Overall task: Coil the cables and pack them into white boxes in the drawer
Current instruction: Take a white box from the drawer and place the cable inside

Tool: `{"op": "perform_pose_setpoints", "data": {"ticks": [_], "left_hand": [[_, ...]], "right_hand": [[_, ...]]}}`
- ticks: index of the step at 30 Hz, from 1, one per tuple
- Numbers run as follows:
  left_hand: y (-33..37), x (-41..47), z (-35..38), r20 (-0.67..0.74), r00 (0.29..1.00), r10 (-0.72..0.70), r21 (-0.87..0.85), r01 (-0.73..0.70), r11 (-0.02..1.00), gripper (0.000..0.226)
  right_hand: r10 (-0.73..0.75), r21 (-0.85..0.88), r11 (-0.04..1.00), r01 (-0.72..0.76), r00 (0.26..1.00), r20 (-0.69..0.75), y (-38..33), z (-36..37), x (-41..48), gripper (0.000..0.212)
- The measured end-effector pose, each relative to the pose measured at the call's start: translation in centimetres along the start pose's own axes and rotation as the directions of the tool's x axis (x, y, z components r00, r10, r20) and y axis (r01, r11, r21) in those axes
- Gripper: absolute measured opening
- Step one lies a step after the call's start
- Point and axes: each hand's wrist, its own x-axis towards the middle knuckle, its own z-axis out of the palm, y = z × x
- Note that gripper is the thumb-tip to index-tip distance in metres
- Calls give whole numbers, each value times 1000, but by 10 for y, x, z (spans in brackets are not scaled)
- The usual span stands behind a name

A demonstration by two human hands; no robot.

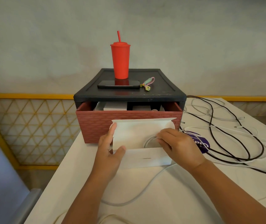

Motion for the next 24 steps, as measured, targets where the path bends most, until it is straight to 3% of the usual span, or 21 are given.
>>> {"op": "perform_pose_setpoints", "data": {"ticks": [4, 9, 12, 14, 19, 24], "left_hand": [[-1, -1, -1, 4, 1000, 3, 1, -3, 1000, 67], [0, -1, 0, -6, 1000, -3, -7, 2, 1000, 64], [-4, 1, 1, -33, 999, -3, -14, 2, 1000, 61], [-7, 2, 1, -43, 999, -7, -2, 7, 1000, 59], [-10, 2, 4, -50, 998, 36, 57, -33, 998, 55], [-15, 2, 6, -26, 999, 43, 68, -41, 997, 51]], "right_hand": [[58, 28, 998, -61, 995, 77, 0, -5, -1, 25], [173, -79, 984, -161, 967, 187, 0, -11, -3, 25], [260, -31, 965, -262, 924, 280, -3, -12, -11, 37], [270, 6, 959, -284, 917, 293, -5, -12, -16, 33], [265, -38, 964, -263, 959, 103, -10, 0, -30, 16], [341, -117, 933, -341, 940, -19, -9, 5, -34, 33]]}}
